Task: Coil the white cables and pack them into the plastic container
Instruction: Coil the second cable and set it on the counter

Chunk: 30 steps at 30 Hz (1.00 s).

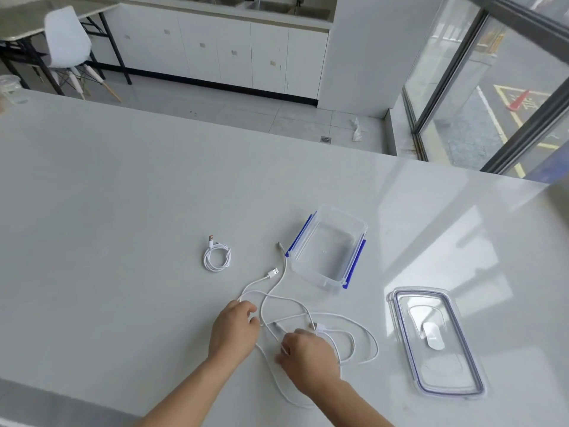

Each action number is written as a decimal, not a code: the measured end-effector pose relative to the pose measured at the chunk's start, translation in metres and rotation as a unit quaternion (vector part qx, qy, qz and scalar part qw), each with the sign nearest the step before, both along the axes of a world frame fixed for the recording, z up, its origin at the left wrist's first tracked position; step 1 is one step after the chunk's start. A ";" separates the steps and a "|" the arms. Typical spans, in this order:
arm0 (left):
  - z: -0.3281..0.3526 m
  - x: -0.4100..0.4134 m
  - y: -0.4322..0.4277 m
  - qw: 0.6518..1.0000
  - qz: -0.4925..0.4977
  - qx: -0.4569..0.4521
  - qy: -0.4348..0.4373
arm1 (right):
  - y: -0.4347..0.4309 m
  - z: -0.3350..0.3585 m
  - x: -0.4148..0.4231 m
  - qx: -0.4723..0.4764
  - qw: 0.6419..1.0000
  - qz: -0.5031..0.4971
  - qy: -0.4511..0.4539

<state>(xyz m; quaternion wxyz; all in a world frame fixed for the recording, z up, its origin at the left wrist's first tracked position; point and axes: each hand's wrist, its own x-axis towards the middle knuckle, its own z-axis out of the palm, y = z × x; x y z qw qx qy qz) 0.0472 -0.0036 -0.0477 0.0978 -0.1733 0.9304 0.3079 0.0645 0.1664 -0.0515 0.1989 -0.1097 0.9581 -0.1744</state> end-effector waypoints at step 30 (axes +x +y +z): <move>0.099 -0.033 0.039 0.655 0.292 0.692 -0.088 | 0.136 0.125 0.039 -0.174 0.966 -0.037 -0.190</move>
